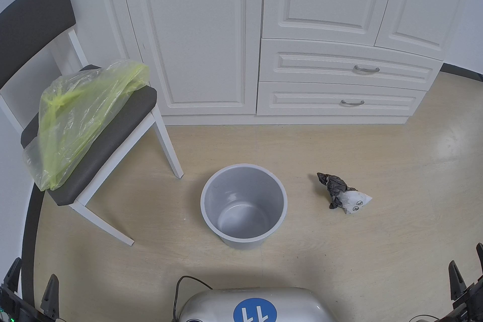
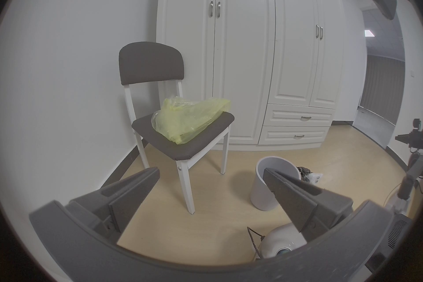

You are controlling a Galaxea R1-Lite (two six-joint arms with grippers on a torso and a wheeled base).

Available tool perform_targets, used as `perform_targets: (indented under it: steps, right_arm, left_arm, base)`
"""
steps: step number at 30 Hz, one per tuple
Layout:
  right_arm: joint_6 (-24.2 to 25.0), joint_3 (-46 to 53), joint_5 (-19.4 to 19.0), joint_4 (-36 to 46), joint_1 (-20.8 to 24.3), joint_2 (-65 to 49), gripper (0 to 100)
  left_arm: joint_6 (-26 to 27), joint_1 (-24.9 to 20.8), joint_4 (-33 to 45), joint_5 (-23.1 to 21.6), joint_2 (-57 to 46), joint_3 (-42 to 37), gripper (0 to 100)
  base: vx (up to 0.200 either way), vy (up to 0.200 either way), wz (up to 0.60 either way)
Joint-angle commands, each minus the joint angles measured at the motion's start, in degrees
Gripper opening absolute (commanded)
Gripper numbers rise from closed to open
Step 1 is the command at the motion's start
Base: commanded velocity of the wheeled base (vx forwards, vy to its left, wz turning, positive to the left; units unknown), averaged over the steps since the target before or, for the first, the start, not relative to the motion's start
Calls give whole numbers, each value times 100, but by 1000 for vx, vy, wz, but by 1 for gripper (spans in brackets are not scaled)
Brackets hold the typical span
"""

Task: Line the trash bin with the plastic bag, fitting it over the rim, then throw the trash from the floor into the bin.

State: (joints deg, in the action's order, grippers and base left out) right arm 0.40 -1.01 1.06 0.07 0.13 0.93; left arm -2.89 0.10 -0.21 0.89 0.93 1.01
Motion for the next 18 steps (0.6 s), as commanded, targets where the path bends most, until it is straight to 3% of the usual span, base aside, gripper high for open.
perform_targets:
  steps: [1,4,10,14,17,18]
  right_arm:
    - [-181,84,-36,10,-13,-93,100]
    - [-269,92,-97,10,-13,-93,100]
    - [-269,92,-150,-34,-22,-93,100]
    - [-93,92,-141,-42,-5,-93,100]
    - [65,101,-97,-42,-5,-93,100]
    - [39,101,-97,-51,-5,-93,100]
  left_arm:
    - [60,-1,3,-1,-93,-101,100]
    - [588,-1,-14,-335,-93,-101,100]
    - [544,17,-14,-344,-93,-101,100]
    - [-1,-1,-287,-124,-93,-40,100]
    - [-1179,-1,-1649,-221,-84,294,100]
    - [-1214,-19,-1799,-432,-49,426,100]
  base:
    - [0,0,0]
    - [0,0,0]
    - [0,0,0]
    - [0,0,0]
    - [0,0,0]
    - [0,0,0]
